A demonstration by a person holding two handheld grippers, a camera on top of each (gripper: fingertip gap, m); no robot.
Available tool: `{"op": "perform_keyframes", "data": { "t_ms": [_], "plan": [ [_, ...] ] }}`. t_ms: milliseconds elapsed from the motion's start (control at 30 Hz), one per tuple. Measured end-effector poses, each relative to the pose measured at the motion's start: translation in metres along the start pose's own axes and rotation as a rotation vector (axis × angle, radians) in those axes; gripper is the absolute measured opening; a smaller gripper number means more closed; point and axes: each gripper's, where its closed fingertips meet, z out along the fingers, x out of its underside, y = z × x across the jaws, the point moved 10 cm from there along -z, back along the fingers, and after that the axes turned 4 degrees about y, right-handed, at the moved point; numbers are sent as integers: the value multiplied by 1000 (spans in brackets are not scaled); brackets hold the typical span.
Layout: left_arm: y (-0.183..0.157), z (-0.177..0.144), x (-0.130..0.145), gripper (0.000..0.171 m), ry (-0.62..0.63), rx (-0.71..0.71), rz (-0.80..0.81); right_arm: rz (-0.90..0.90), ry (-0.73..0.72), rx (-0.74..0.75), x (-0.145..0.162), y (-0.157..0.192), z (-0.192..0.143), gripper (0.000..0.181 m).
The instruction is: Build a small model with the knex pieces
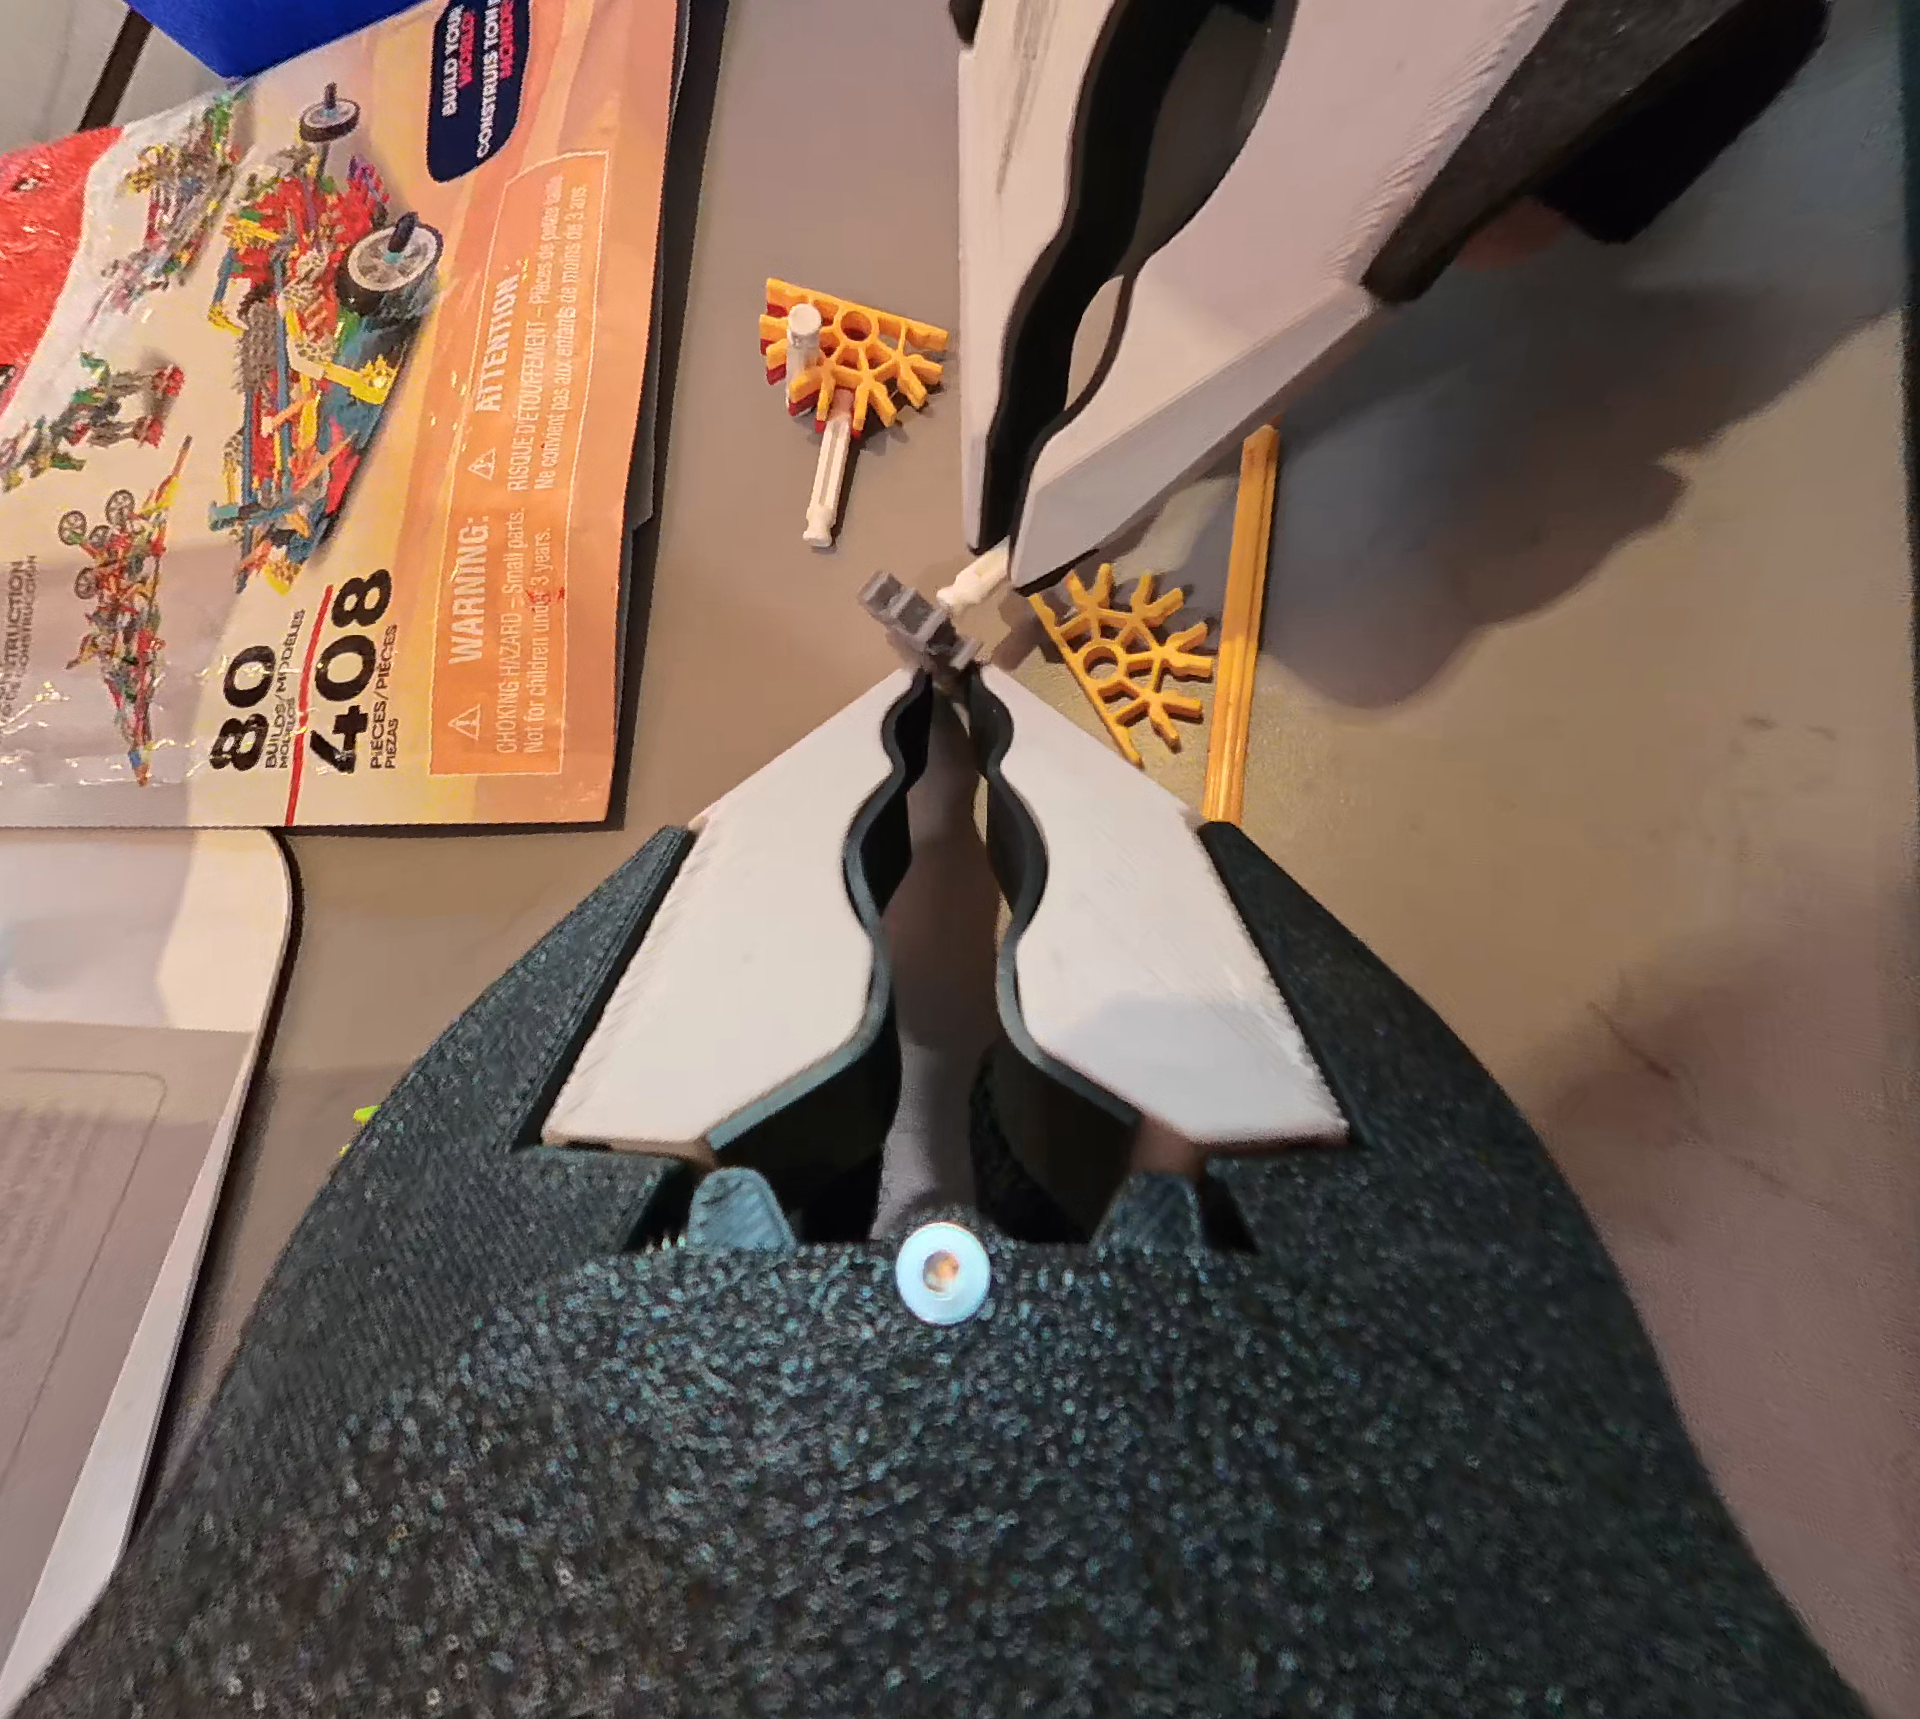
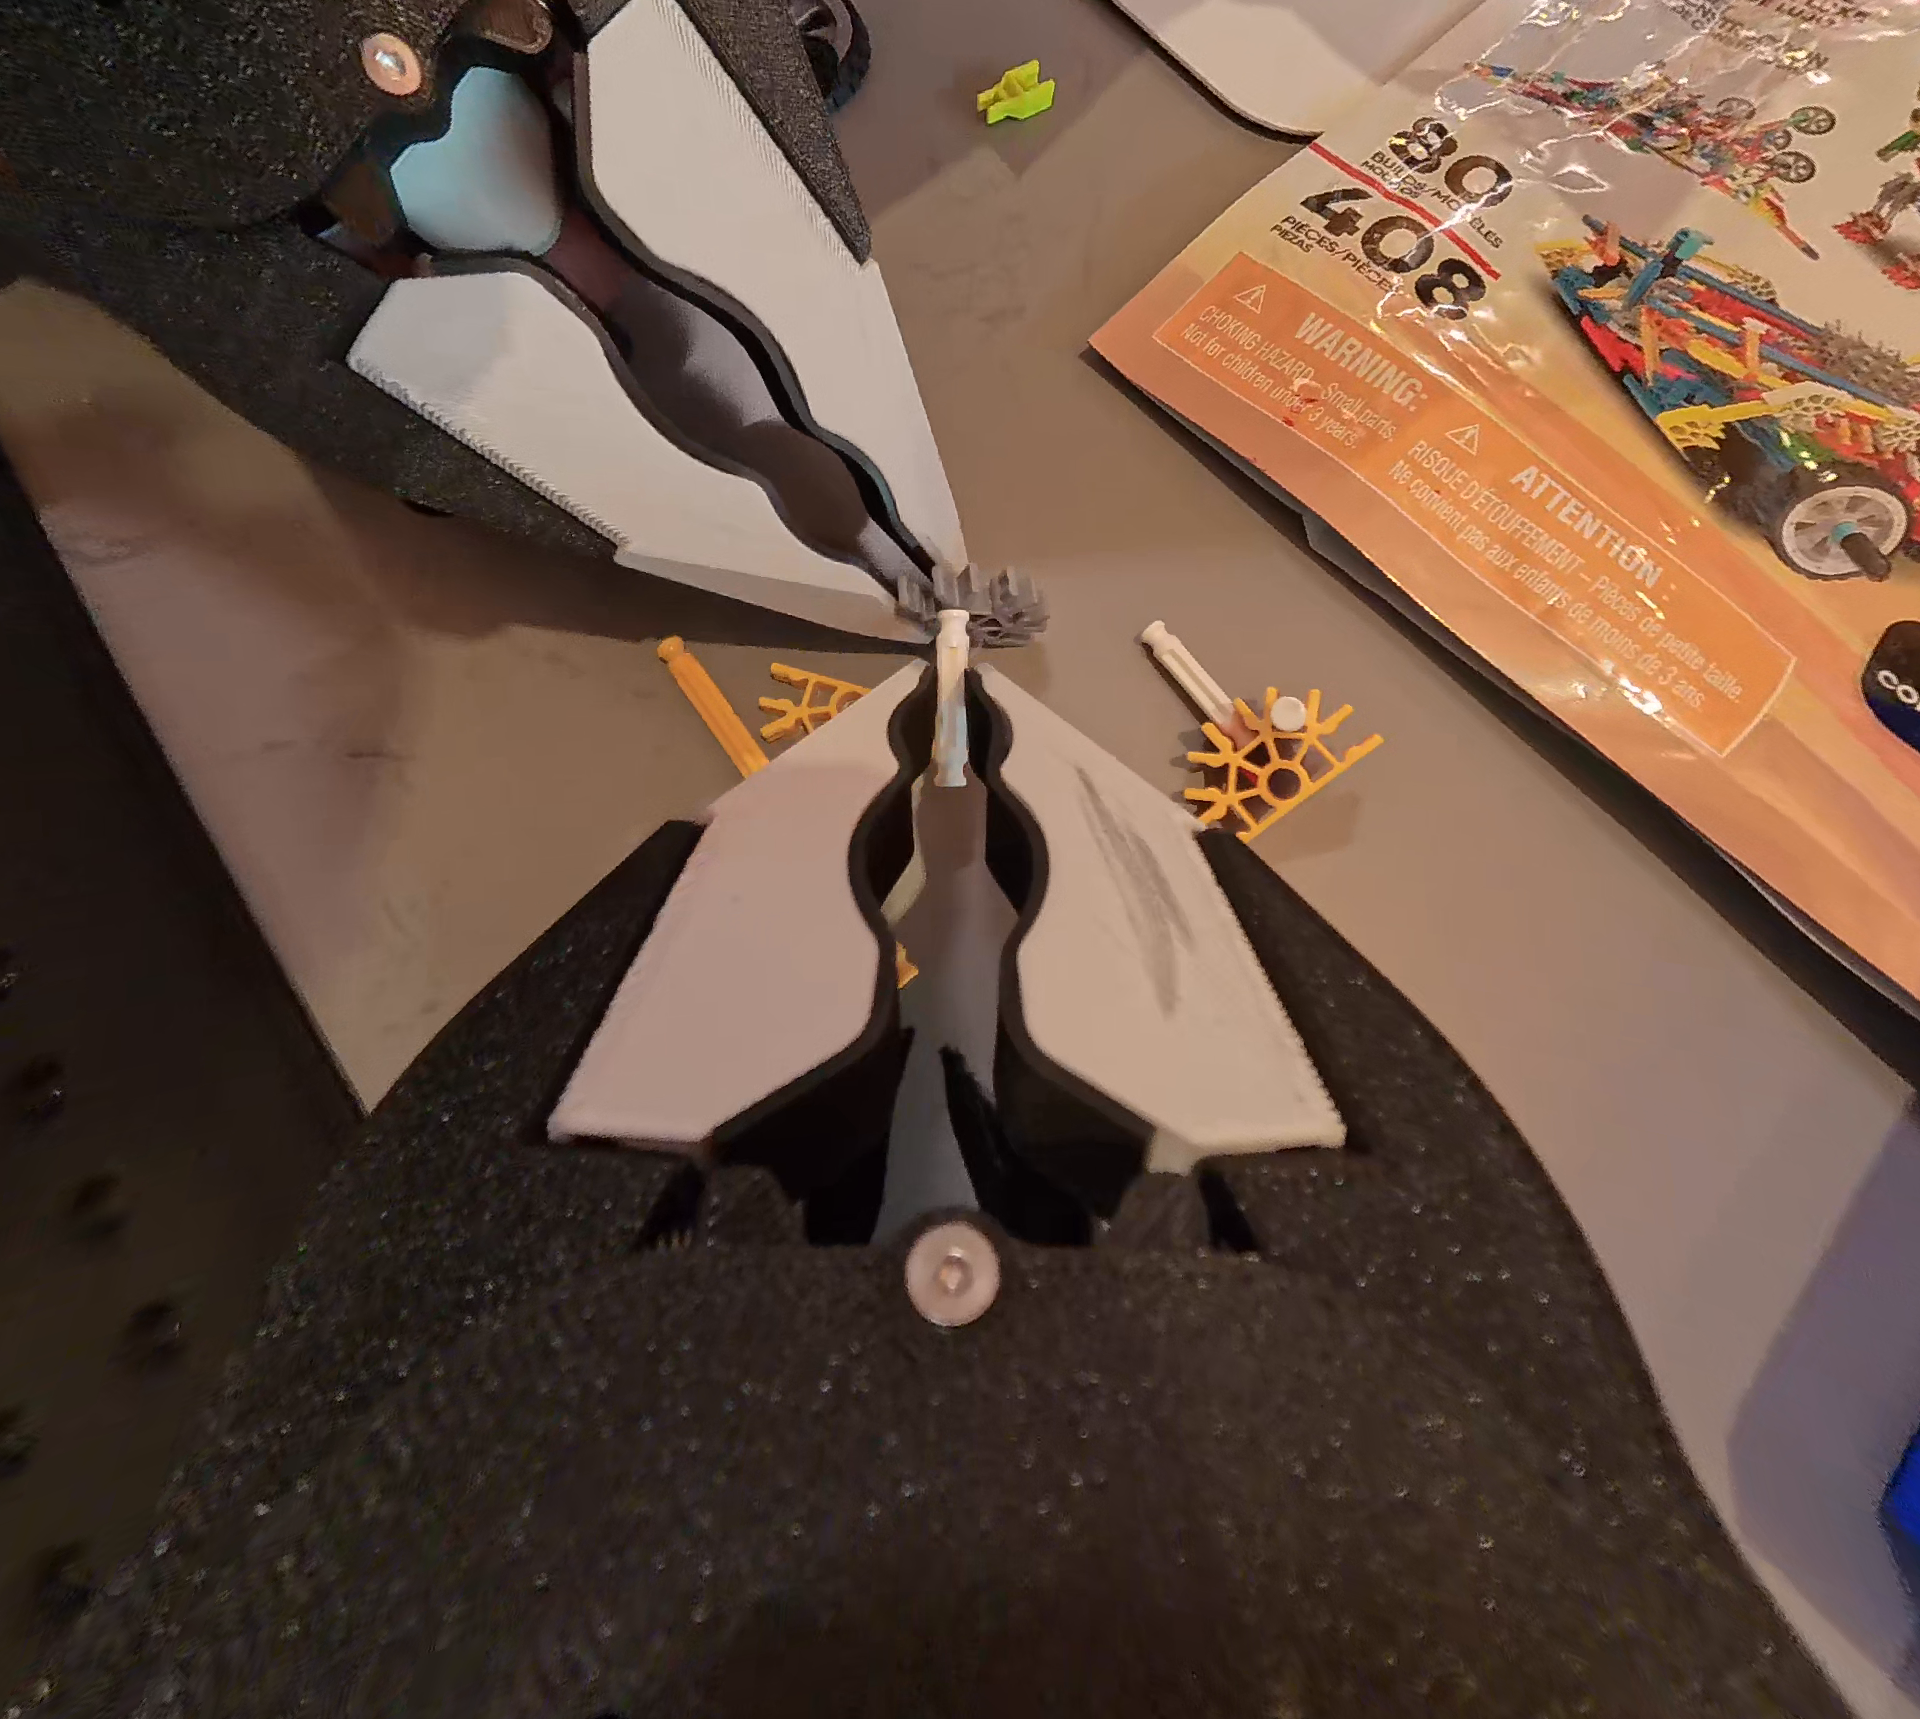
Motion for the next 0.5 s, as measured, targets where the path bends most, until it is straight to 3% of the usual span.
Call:
{"op": "perform_keyframes", "data": {
  "t_ms": [500],
  "plan": [
    [6,-11,1,10,-71,81,-43,-56,7,-34,-7,2,-4,4]
  ]
}}
